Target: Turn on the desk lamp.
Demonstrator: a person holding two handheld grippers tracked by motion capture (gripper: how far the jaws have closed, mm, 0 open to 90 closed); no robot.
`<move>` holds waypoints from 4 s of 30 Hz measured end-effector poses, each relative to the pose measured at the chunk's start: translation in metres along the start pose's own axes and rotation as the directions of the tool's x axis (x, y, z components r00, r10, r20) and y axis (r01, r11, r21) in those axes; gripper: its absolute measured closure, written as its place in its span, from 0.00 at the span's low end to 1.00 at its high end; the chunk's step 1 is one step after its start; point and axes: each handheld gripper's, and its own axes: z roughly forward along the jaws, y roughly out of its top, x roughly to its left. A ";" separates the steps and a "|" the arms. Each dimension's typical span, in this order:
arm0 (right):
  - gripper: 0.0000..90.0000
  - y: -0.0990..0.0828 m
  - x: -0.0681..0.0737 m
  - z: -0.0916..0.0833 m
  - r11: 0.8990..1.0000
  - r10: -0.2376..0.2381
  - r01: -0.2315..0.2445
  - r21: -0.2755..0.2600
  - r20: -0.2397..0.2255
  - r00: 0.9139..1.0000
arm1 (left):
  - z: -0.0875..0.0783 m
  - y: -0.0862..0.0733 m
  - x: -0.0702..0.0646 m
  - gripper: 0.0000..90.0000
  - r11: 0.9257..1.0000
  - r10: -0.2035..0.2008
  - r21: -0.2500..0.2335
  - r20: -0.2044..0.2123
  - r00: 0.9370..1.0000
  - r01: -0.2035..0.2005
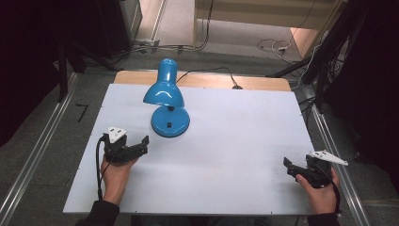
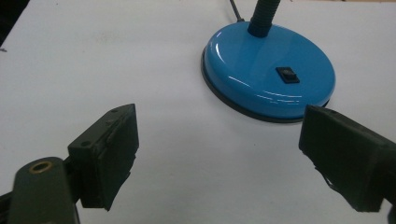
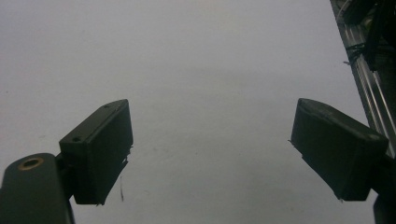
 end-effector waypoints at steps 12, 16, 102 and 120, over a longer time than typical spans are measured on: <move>0.13 0.000 -0.001 0.001 1.000 -0.001 0.001 0.004 -0.005 1.000 | 0.011 0.007 -0.009 0.18 1.000 0.006 0.004 0.012 1.000 -0.006; 0.13 0.000 0.000 0.001 1.000 -0.003 0.003 0.004 -0.007 1.000 | 0.013 0.009 -0.010 0.18 1.000 0.007 0.006 0.014 1.000 -0.007; 0.13 0.000 0.002 0.006 0.999 0.000 0.001 0.033 -0.044 0.999 | 0.086 0.031 -0.060 1.00 0.998 0.060 0.022 0.103 0.993 -0.063; 0.13 0.000 0.001 0.005 0.999 0.003 -0.002 0.033 -0.046 0.999 | 0.091 0.026 -0.061 1.00 0.999 0.030 0.028 0.109 0.994 -0.033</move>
